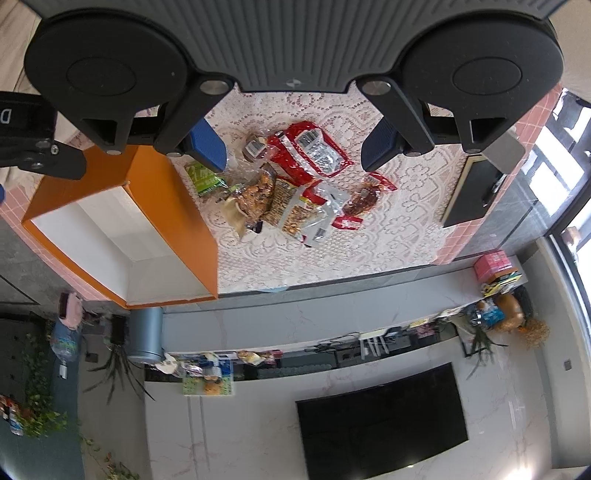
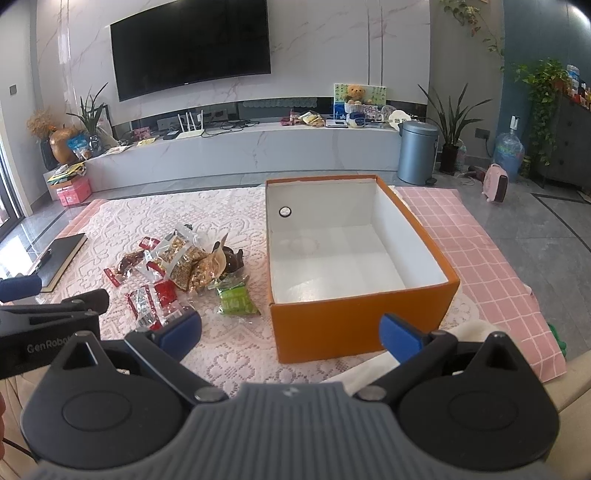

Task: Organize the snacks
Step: 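Grasp the clear wrapped sweet with the left tool while the right tool grasps the green pack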

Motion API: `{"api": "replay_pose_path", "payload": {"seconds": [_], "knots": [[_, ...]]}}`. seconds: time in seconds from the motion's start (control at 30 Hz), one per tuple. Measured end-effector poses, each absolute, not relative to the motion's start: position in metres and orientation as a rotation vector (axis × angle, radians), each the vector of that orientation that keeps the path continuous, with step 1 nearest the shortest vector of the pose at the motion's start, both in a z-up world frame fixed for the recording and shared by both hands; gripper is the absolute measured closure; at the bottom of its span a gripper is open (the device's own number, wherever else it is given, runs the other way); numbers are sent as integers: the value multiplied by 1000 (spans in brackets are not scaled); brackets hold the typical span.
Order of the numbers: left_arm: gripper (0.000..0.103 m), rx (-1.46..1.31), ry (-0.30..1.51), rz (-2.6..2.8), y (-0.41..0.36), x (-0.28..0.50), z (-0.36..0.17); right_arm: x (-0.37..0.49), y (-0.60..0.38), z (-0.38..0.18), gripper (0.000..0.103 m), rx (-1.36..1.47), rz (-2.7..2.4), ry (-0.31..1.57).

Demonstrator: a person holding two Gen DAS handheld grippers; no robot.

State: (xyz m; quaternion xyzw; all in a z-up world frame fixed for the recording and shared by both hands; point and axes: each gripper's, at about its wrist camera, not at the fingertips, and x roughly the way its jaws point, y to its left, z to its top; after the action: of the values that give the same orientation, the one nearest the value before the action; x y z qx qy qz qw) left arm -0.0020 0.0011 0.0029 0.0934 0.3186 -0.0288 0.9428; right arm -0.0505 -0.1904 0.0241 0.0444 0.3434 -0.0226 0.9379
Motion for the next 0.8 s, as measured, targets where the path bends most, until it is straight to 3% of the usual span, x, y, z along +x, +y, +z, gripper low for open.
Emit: {"api": "replay_pose_path", "payload": {"seconds": [0.13,0.23,0.3,0.37,0.47,0.5,0.6,0.67,0.73,0.77,0.8], "knots": [[7,182,650,-93,6,5,6,-48,-192,24,3,87,-7,659],[13,170,675,-130,10,12,5,-43,-190,25,3,86,10,630],[27,170,693,-158,13,17,3,-37,-189,22,6,87,24,628],[38,152,725,-179,18,23,-1,-30,-187,18,24,79,36,635],[65,83,779,-233,27,34,-10,-20,-181,7,37,73,90,653],[69,67,791,-250,29,37,-13,-19,-179,4,41,72,105,652],[70,57,808,-288,31,46,-21,-14,-171,-5,55,62,167,639],[67,59,810,-312,31,50,-26,-9,-164,-11,56,40,199,651],[50,55,815,-334,31,58,-29,-2,-158,-17,56,12,207,663],[36,51,813,-342,31,61,-31,2,-155,-21,56,-7,208,667],[32,53,809,-347,31,64,-32,6,-152,-24,56,-22,210,671]]}}
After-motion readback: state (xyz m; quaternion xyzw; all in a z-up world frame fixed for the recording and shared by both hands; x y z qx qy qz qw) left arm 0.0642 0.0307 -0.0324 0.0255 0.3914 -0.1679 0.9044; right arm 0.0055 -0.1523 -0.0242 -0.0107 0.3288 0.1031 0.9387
